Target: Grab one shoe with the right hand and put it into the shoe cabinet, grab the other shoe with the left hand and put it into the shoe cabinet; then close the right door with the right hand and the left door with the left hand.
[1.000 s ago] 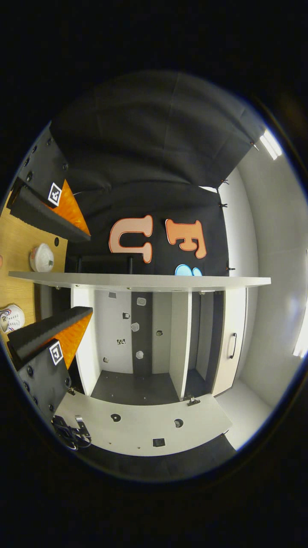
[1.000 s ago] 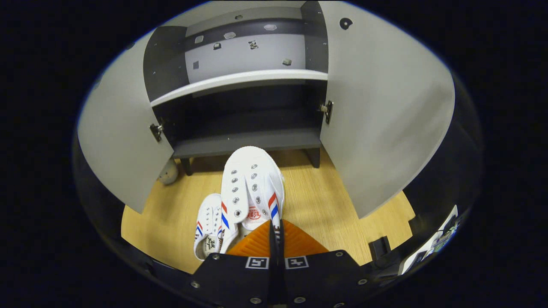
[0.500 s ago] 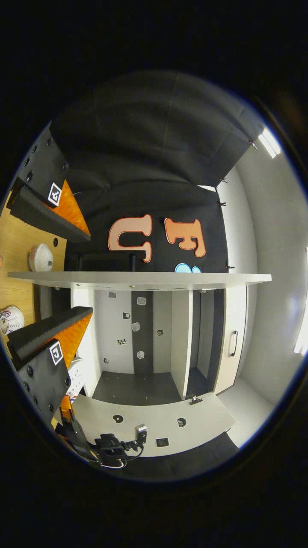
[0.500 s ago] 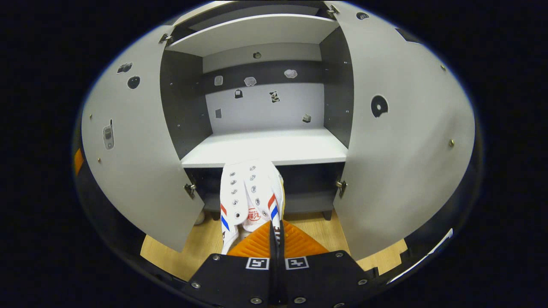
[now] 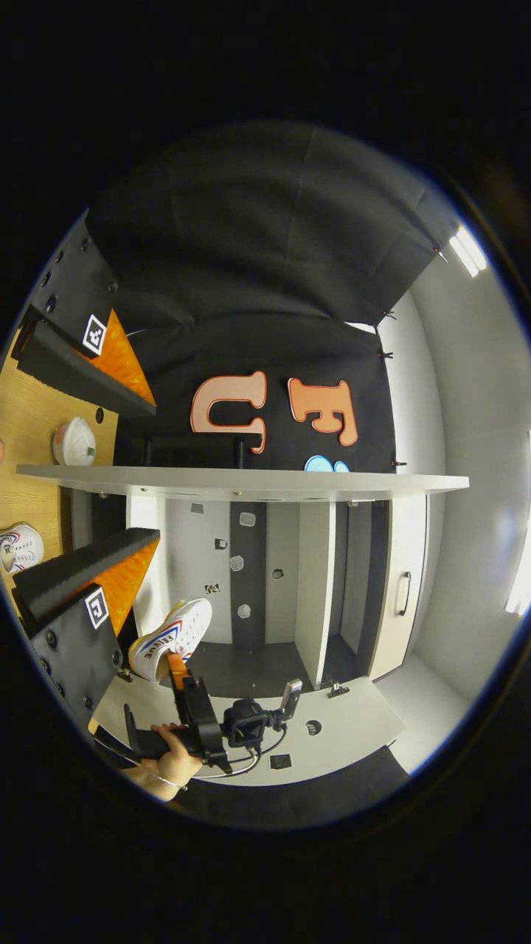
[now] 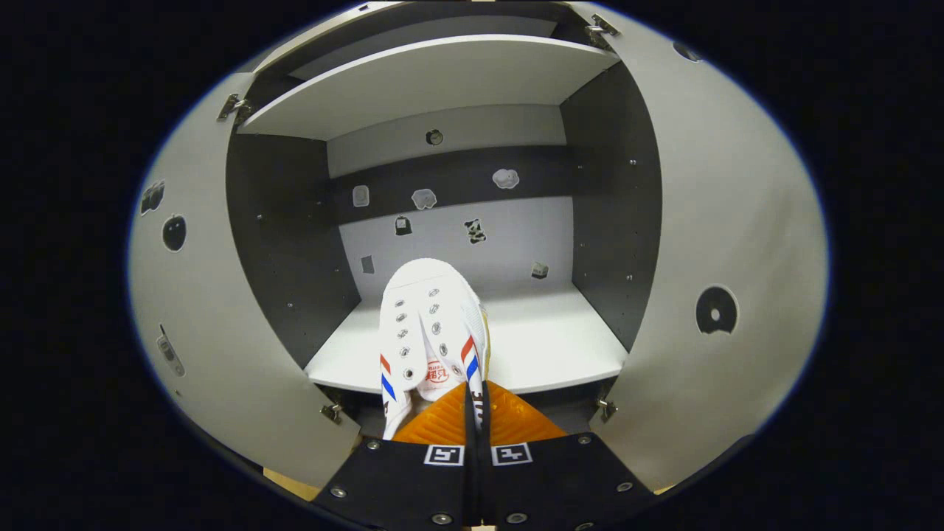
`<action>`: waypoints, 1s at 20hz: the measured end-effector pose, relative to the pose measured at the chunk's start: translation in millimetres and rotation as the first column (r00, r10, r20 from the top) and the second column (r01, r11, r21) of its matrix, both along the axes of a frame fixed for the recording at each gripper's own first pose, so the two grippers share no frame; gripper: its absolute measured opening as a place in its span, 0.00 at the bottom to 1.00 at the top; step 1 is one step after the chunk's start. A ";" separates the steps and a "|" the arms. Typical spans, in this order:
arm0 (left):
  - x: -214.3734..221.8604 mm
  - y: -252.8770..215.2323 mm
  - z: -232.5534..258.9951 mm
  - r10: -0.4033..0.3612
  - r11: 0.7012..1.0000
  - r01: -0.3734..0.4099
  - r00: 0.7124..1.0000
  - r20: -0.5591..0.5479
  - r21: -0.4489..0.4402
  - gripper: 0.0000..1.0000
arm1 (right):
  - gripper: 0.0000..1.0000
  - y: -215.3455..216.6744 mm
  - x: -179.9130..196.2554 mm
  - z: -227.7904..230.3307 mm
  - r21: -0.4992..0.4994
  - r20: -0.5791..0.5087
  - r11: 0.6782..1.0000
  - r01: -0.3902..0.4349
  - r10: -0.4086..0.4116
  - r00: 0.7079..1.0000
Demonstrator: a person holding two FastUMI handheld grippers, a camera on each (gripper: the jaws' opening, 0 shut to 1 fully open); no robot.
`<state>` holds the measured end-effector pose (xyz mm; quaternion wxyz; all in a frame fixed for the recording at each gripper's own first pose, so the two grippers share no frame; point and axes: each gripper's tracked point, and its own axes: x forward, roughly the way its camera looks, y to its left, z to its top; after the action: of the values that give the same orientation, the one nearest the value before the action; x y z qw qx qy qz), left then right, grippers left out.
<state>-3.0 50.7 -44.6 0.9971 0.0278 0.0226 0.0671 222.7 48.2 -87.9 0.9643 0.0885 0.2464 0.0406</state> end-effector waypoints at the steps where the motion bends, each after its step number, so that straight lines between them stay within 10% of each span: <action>1: -0.1 0.2 -1.3 0.003 1.000 -0.003 1.000 -0.001 -0.001 0.97 | 0.00 -0.3 12.5 -0.6 0.012 -0.007 1.000 0.009 -0.009 1.000; 14: -1.4 13.2 -9.4 0.084 0.996 -0.084 0.996 -0.011 0.011 0.98 | 0.00 -40.9 147.6 -84.4 -0.035 -0.168 0.986 0.161 -0.164 0.972; 20: -3.9 12.1 -14.1 0.090 0.996 -0.090 0.996 -0.029 -0.006 0.98 | 0.26 -39.9 129.7 -52.0 -0.047 -0.044 0.991 0.126 -0.128 0.991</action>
<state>-6.9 62.9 -58.8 0.9928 0.0242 0.0382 0.1112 352.4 8.3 -139.9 0.9606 0.0836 0.2635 -0.0284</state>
